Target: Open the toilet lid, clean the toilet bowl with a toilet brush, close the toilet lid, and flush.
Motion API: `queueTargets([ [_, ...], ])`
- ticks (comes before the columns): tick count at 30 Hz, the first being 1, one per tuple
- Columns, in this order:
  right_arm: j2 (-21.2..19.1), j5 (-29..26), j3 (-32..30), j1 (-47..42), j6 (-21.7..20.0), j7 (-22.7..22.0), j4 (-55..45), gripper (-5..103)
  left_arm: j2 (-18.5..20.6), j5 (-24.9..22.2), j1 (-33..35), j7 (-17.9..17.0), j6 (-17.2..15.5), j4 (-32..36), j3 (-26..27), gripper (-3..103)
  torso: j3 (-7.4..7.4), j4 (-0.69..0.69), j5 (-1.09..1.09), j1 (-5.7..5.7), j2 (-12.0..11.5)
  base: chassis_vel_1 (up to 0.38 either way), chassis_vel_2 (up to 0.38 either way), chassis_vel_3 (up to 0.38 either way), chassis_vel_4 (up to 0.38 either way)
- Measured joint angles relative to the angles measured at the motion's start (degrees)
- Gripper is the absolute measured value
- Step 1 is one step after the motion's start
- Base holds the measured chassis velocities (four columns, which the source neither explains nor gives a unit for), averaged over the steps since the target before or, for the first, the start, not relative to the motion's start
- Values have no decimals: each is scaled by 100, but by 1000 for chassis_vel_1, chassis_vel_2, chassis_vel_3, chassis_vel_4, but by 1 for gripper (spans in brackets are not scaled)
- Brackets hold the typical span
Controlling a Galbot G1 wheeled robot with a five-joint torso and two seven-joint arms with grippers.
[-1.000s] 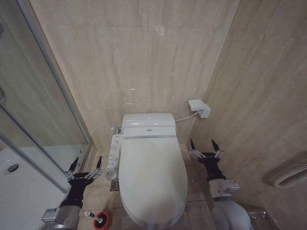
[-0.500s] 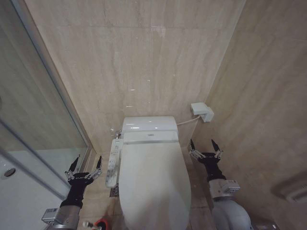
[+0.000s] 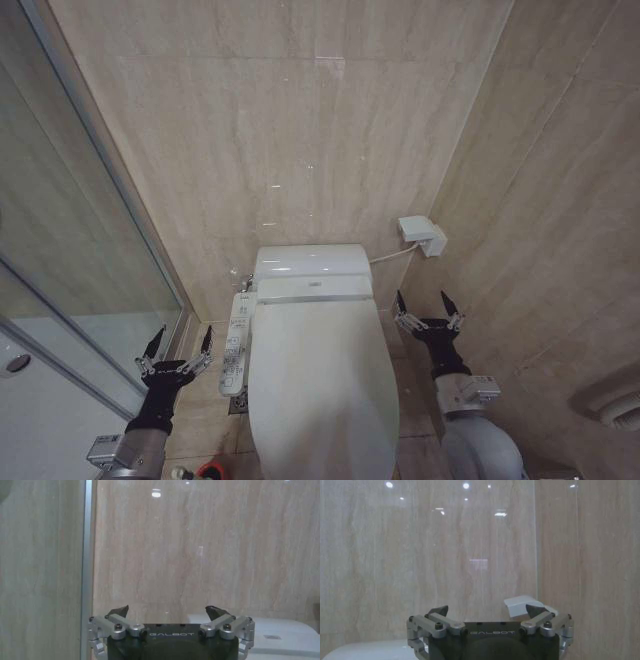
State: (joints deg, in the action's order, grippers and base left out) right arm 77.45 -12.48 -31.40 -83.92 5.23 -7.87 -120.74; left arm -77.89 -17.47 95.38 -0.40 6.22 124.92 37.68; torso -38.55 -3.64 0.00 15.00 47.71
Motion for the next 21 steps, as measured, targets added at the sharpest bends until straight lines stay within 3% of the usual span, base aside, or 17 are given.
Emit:
queueTargets([
  [21, 0, 0, 0, 1, 0, 0, 0, 100, 0, 0, -1, 0, 0, 0, 0, 100, -1, 0, 0, 3, 0, 0, 0, 0, 0],
])
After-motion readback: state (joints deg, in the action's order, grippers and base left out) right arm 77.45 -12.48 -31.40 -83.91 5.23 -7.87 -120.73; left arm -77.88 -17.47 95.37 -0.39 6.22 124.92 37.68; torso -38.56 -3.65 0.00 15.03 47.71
